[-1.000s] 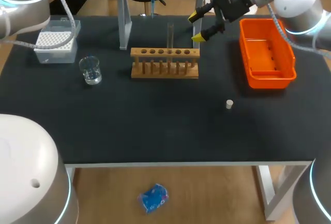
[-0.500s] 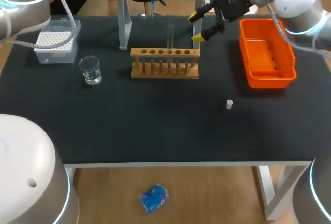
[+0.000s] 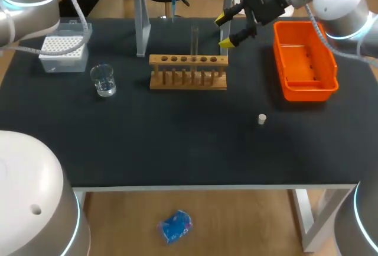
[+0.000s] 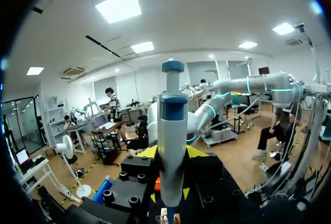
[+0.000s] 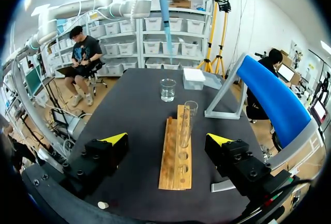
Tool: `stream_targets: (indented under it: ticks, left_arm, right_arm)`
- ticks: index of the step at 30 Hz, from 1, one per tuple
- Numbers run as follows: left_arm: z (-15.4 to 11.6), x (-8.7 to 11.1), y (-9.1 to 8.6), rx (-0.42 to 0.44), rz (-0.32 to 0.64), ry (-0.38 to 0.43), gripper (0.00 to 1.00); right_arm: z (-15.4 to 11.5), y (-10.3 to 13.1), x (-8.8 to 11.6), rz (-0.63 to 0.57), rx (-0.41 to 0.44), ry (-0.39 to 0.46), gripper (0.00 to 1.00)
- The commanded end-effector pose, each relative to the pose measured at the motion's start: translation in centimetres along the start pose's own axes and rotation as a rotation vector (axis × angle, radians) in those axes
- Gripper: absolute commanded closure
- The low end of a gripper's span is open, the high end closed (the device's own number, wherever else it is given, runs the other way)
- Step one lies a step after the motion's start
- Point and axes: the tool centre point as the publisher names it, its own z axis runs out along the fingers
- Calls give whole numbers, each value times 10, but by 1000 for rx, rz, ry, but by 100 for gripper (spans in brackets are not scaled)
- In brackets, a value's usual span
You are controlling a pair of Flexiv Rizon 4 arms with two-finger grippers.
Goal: Invert the test tube, pick up the pipette, mount the tip to pipette, aspirate from beaker and dispense into the tube, eject the tip, return the pipette, and cap with the stopper.
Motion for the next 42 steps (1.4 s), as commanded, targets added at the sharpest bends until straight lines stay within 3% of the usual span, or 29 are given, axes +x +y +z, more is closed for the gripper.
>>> stream_targets:
  ticks: [1, 14, 42]
  left_arm:
    - [16, -7, 3, 9, -12, 8, 100]
    - [40, -22, 17, 43, -56, 38, 100]
    - [48, -43, 39, 55, -79, 54, 100]
  right_arm:
    - [-1, 0, -1, 0, 1, 3, 0]
    - [-1, 0, -1, 0, 1, 3, 0]
    - [-1, 0, -1, 0, 1, 3, 0]
